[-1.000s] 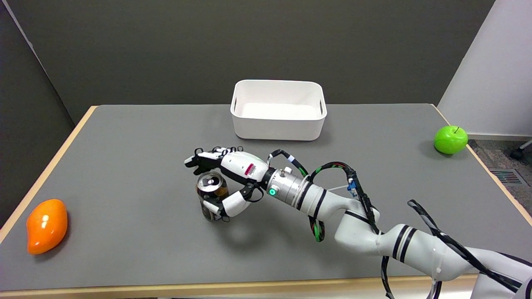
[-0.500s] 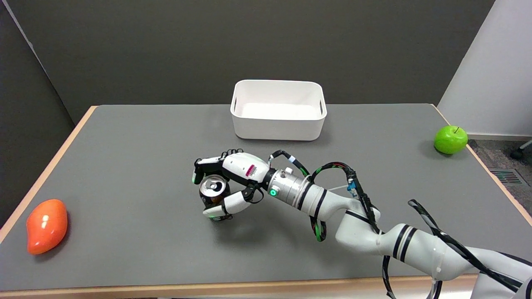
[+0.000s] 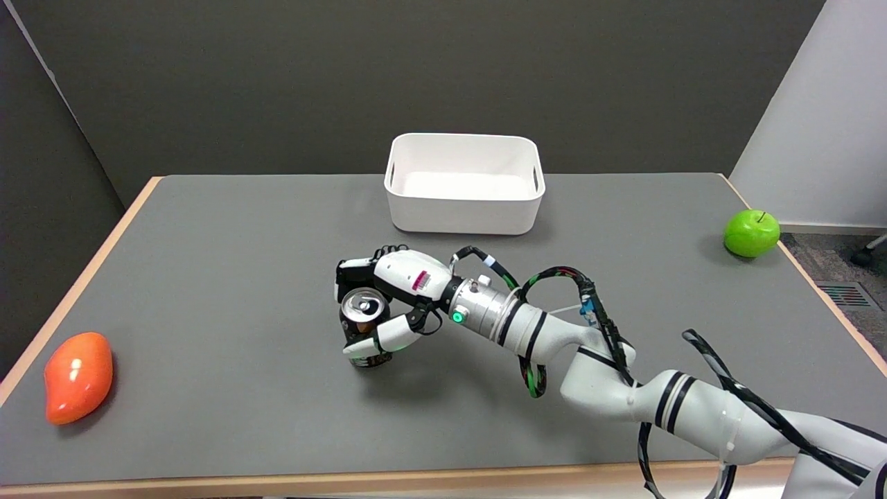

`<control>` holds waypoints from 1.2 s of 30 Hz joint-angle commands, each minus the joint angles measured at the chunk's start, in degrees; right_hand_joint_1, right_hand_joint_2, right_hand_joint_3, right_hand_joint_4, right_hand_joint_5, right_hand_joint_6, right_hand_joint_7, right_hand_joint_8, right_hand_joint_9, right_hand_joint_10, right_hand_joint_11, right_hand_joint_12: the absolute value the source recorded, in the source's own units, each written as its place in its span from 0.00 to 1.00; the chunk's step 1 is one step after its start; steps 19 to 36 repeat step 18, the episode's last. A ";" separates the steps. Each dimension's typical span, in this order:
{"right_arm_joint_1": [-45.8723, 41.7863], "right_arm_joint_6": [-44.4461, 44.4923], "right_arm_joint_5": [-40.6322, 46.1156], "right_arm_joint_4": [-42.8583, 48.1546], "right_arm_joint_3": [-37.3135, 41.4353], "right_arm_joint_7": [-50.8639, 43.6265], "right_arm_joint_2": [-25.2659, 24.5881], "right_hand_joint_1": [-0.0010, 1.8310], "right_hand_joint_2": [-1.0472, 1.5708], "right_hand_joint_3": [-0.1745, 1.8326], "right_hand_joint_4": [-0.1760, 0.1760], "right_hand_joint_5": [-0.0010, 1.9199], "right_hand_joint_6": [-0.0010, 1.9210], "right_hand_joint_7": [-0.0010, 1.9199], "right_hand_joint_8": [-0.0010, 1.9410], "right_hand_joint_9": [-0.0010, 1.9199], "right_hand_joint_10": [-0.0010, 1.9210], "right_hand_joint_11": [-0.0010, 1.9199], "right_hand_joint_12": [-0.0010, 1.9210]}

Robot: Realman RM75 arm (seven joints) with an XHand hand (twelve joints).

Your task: Pick up the black can.

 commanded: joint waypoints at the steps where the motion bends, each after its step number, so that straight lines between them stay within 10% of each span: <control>1: 2.99 -0.09 -7.43 5.63 8.47 -0.17 -0.28 0.74 0.83 0.18 0.00 0.31 0.80 0.45 0.65 0.41 0.73 0.42 0.89; 18: 26.35 -15.48 -14.46 -1.76 17.86 -10.51 -2.04 0.74 0.82 0.22 0.00 0.31 0.81 0.47 0.65 0.38 0.74 0.41 0.89; 36: 26.35 -15.48 -14.46 -1.76 17.86 -10.51 -2.04 0.74 0.82 0.22 0.00 0.31 0.81 0.47 0.65 0.38 0.74 0.41 0.89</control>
